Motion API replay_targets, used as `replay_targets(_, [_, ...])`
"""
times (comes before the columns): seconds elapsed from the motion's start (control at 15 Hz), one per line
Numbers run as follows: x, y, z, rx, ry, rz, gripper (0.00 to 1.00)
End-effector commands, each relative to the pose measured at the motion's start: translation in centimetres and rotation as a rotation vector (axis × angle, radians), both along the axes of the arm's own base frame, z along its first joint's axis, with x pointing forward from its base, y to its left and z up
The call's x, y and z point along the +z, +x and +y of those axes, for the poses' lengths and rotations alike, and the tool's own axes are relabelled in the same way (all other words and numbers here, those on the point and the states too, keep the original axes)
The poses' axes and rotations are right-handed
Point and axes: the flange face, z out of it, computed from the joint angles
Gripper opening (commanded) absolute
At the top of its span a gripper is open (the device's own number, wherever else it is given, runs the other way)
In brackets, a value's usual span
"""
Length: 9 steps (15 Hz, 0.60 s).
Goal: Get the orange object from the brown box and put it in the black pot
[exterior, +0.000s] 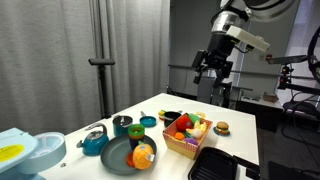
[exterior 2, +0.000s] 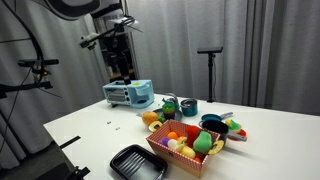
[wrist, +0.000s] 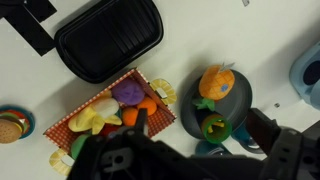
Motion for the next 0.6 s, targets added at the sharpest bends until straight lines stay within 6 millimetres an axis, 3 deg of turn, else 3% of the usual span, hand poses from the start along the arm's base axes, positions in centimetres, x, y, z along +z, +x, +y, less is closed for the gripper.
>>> replay_targets(0.0, [0.1,0.0,-0.1,-0.003,0.001,0.001,1.00])
replay_targets(0.4, [-0.3,0.1,0.1,-0.006,-0.011,0.002,1.00])
replay_targets(0.53, [-0.4,1.4,-0.7,-0.061,-0.011,0.019,1.00])
